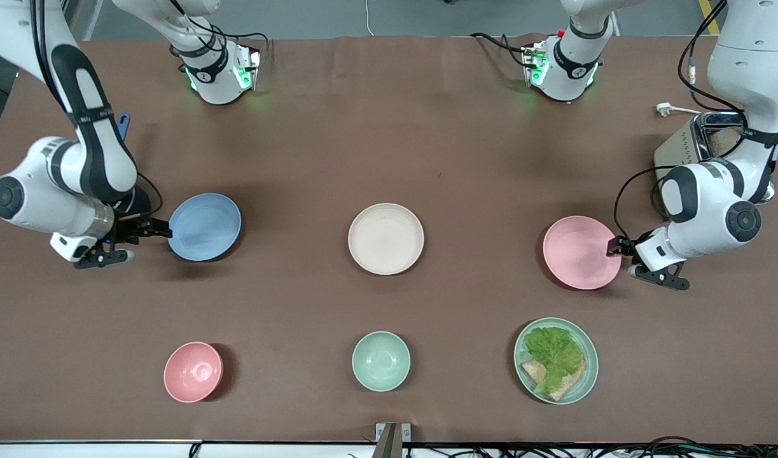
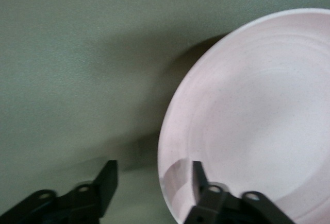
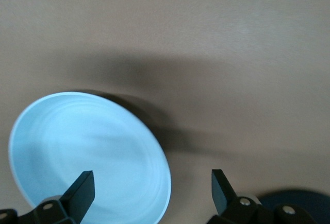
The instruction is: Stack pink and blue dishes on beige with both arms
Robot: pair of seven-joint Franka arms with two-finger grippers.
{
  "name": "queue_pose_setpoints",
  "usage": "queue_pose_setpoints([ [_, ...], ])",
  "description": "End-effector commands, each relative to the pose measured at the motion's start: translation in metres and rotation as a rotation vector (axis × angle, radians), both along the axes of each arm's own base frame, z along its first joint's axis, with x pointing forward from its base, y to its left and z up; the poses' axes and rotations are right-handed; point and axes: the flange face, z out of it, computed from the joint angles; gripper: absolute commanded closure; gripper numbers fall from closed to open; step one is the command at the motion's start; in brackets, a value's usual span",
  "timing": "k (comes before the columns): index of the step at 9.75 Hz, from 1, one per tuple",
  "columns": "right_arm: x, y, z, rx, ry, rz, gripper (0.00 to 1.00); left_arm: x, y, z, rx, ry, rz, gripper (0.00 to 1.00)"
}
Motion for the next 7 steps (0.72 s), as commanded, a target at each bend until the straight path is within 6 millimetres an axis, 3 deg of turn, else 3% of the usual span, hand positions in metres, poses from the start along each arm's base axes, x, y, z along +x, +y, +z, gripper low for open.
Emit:
queue_pose_setpoints([
  [1,-0.009,-0.007,-0.025,0.073,-0.018,0.009,0.0,-0.002,0.001,-0.015,-0.012,0.003,-0.007,0.91],
  [3,-0.013,-0.019,-0.045,0.074,-0.027,0.071,0.03,0.002,-0.005,-0.008,-0.012,-0.007,-0.011,1.0],
  [4,-0.014,-0.021,-0.047,0.076,-0.024,0.073,0.08,0.009,-0.026,0.007,-0.025,-0.017,0.0,1.0],
  [6,-0.02,-0.017,-0.052,0.097,-0.006,0.054,0.29,0.025,-0.083,0.061,-0.047,0.005,0.06,1.0],
  [7,-0.023,-0.016,-0.053,0.128,0.012,0.031,0.44,0.029,-0.129,0.094,-0.056,0.066,0.122,1.0],
])
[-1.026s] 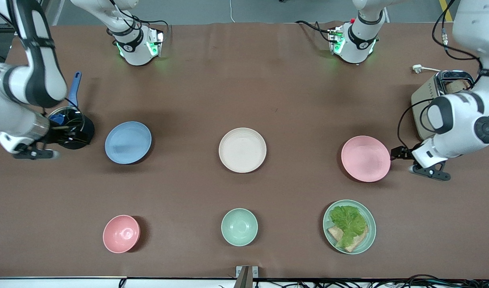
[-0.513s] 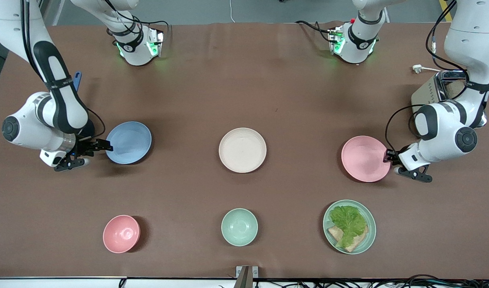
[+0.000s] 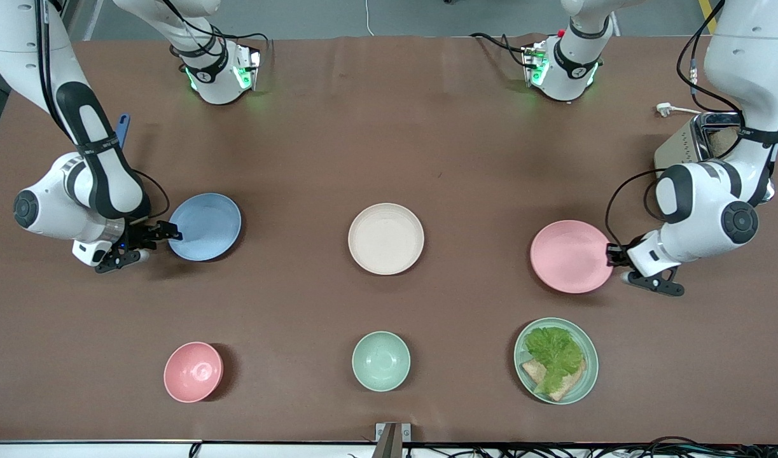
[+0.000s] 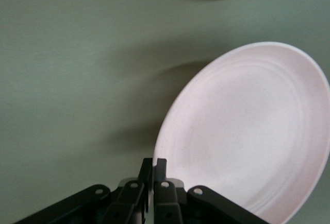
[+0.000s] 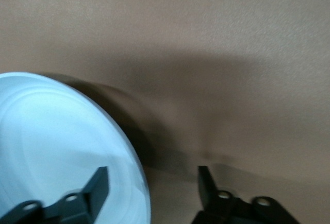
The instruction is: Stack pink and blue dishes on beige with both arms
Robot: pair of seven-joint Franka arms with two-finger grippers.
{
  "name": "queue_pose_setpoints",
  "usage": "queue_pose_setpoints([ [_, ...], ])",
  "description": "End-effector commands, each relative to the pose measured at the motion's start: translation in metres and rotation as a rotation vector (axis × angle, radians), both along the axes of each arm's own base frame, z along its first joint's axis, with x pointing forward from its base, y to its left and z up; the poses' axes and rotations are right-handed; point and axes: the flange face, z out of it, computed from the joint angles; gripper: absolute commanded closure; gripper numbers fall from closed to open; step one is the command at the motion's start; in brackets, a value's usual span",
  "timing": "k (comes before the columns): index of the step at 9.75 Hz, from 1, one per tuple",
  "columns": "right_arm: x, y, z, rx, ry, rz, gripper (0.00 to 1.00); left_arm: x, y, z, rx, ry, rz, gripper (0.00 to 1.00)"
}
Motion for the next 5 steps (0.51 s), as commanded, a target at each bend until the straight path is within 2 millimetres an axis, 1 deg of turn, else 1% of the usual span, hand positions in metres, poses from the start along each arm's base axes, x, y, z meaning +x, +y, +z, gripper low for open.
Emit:
queue_pose_setpoints([
  [1,-0.009,0.002,0.001,0.056,0.017,-0.022,0.55,-0.004,-0.095,0.049,-0.024,0.084,0.057,1.0],
  [2,-0.009,0.001,0.001,0.058,0.017,-0.03,0.65,-0.014,-0.137,0.057,-0.04,0.087,0.046,1.0],
  [3,-0.01,-0.006,0.001,0.056,0.021,-0.057,0.86,-0.025,-0.176,0.058,-0.046,0.084,0.041,1.0],
  [4,-0.009,-0.009,0.003,0.06,0.021,-0.069,0.99,-0.042,-0.227,0.058,-0.036,0.084,0.069,1.0],
  [5,-0.008,-0.011,0.006,0.062,0.021,-0.074,1.0,-0.061,-0.278,0.057,-0.005,0.072,0.101,1.0],
])
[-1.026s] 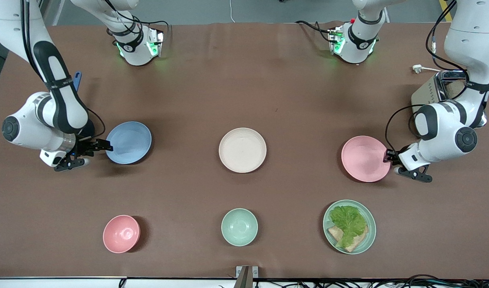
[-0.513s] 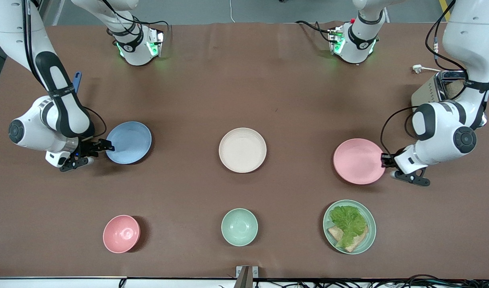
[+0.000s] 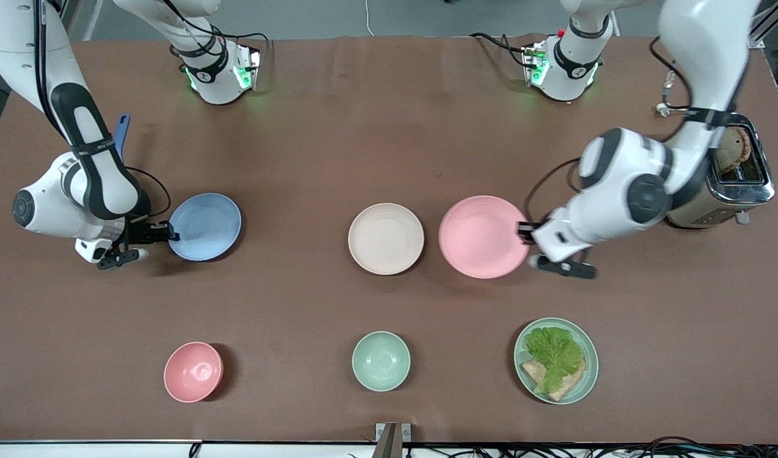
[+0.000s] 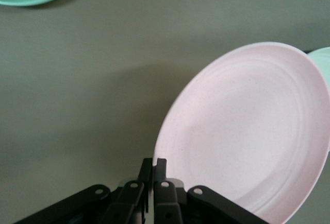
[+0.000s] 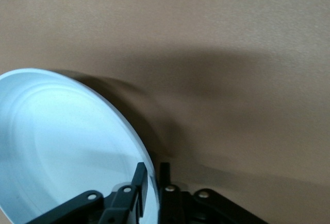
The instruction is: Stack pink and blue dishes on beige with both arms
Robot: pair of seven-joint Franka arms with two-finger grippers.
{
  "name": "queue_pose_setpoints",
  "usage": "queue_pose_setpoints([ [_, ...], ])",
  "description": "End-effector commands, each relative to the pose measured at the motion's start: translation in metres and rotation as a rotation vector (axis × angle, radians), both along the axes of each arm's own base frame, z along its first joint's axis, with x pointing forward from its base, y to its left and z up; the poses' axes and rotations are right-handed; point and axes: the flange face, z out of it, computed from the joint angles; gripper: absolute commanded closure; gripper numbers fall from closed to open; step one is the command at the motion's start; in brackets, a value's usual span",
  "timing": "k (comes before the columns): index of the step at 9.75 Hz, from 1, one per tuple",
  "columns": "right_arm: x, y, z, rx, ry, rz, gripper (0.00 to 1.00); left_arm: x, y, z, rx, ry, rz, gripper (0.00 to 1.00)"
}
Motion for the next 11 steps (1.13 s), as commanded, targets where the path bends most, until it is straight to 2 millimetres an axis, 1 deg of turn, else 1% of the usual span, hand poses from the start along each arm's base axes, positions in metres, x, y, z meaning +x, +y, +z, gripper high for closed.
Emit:
queue_pose_setpoints([
  [1,0.003,-0.006,0.021,0.038,0.013,-0.039,1.0,-0.031,-0.079,-0.036,0.039,-0.005,0.079,1.0],
  [2,0.016,-0.007,0.049,0.071,0.048,-0.062,1.0,-0.042,-0.106,-0.05,0.036,-0.025,0.097,1.0],
  [3,0.035,-0.01,0.089,0.095,0.097,-0.088,1.0,-0.05,-0.124,-0.061,0.039,-0.043,0.114,1.0],
  [4,0.05,-0.013,0.126,0.111,0.143,-0.092,1.0,-0.054,-0.135,-0.072,0.038,-0.063,0.14,1.0],
  [5,0.06,-0.012,0.155,0.11,0.166,-0.099,1.0,-0.063,-0.151,-0.082,0.035,-0.074,0.175,1.0],
  [6,0.069,-0.007,0.183,0.107,0.19,-0.135,1.0,-0.062,-0.154,-0.084,0.045,-0.089,0.173,1.0],
  [7,0.078,0.014,0.207,0.093,0.226,-0.175,1.0,-0.064,-0.155,-0.095,0.055,-0.083,0.159,1.0],
  [8,0.085,0.04,0.222,0.072,0.246,-0.218,1.0,-0.069,-0.163,-0.101,0.051,-0.08,0.157,1.0],
  [9,0.091,0.082,0.235,0.053,0.257,-0.26,1.0,-0.071,-0.168,-0.109,0.042,-0.08,0.171,1.0],
  [10,0.096,0.127,0.239,0.033,0.265,-0.297,1.0,-0.066,-0.169,-0.111,0.039,-0.093,0.169,1.0],
  [11,0.099,0.165,0.24,-0.009,0.253,-0.328,1.0,-0.063,-0.169,-0.114,0.037,-0.089,0.179,1.0],
])
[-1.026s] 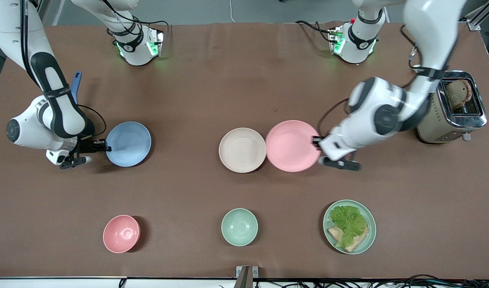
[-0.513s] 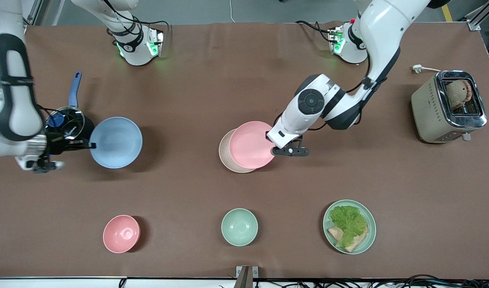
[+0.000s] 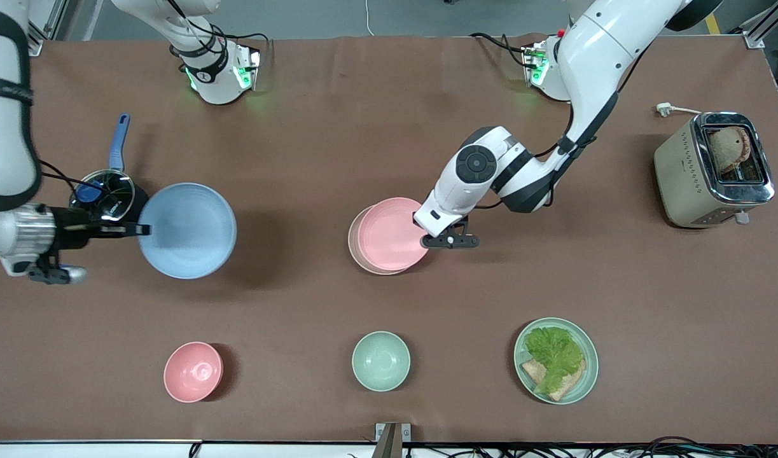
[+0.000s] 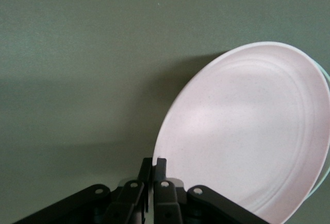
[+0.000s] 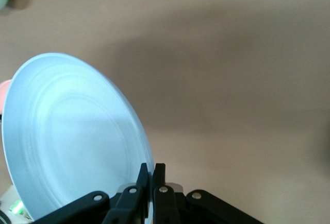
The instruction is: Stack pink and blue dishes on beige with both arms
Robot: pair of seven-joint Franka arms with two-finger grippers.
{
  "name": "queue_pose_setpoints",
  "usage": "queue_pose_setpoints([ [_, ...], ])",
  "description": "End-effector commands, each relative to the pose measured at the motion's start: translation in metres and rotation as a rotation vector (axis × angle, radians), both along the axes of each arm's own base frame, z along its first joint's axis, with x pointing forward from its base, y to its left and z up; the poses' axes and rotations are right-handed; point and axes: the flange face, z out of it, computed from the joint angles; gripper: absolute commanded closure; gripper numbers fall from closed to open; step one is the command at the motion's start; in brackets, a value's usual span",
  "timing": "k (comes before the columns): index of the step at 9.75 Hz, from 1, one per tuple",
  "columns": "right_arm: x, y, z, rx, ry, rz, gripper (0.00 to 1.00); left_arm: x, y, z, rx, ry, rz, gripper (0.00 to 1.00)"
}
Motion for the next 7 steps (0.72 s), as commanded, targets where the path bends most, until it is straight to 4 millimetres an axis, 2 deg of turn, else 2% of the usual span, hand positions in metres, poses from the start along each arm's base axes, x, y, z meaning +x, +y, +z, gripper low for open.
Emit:
queue_pose_setpoints([
  [1,0.001,0.077,0.002,-0.087,-0.006,-0.045,1.0,0.006,-0.003,-0.022,0.002,0.01,0.02,1.0],
  [2,-0.002,0.111,-0.004,-0.092,-0.027,-0.049,1.0,0.003,-0.007,-0.024,0.002,0.013,0.015,0.99],
  [3,-0.003,0.143,-0.017,-0.095,-0.056,-0.062,1.0,0.007,-0.007,-0.022,-0.004,0.009,0.018,0.9],
  [4,-0.004,0.168,-0.024,-0.1,-0.064,-0.094,1.0,0.009,-0.005,-0.02,-0.005,0.004,0.022,0.27],
  [5,-0.006,0.19,-0.034,-0.101,-0.064,-0.106,1.0,0.02,0.003,-0.001,0.0,-0.021,0.034,0.0],
  [7,-0.027,0.24,-0.057,-0.106,-0.061,-0.147,1.0,0.055,0.046,0.092,0.061,-0.112,0.096,0.0],
])
